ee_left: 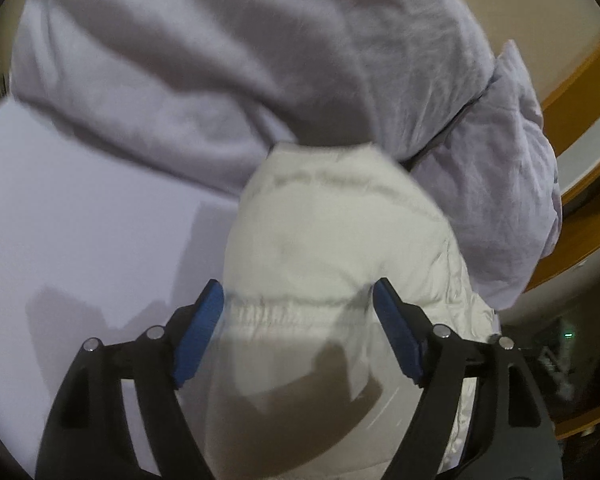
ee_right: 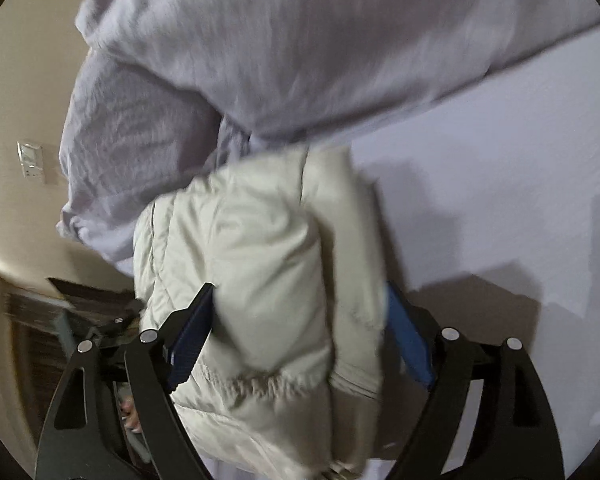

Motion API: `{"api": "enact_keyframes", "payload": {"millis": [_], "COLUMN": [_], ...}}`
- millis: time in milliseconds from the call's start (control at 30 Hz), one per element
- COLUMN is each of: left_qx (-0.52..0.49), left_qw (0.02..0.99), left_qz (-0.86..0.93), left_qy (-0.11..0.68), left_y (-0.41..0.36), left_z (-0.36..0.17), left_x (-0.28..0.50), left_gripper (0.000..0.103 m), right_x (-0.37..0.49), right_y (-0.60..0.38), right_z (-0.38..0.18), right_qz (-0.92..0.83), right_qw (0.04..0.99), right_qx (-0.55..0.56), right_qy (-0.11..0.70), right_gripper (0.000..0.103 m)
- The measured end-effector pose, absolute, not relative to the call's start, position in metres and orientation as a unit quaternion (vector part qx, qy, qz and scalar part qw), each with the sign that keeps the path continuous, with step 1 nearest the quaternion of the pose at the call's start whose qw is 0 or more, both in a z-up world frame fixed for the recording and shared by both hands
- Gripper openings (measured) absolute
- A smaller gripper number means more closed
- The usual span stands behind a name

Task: Fold large clothes

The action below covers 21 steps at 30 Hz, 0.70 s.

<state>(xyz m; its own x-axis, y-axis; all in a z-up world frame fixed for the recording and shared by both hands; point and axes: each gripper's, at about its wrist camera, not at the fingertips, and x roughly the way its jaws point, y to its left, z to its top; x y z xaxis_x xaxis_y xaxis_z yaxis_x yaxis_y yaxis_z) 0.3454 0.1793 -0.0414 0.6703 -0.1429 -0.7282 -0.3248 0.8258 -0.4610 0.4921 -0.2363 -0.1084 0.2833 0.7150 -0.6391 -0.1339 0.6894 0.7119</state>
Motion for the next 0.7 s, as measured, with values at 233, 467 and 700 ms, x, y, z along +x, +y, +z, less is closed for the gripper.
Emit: {"api": "enact_keyframes", "payload": {"millis": [233,467,700], "left_qx": [-0.208,-0.148,-0.078], "left_qw": [0.902,0.911,0.922], "left_qz": [0.061,0.075,0.090], "left_qy": [0.373,0.377,0.367], "left_y": [0.146,0.120,0.107], "left_z": [-0.012,-0.016,-0.034], "left_x": [0.357,0.370,0.374], "left_gripper": [0.084,0.084,0.090], "right_x": [0.490,0.481,0.473], "right_y": [-0.201,-0.146,-0.117], "right_z": [-0.067,-0.047,-0.078], "right_qz": [0.262,0.259,0.240], "right_qw": [0.825,0.873,0.894], "right_qx": [0.165,0.077,0.007], "right_qy": [0.473,0.405,0.377], "right_gripper": [0.084,0.073,0.072]}}
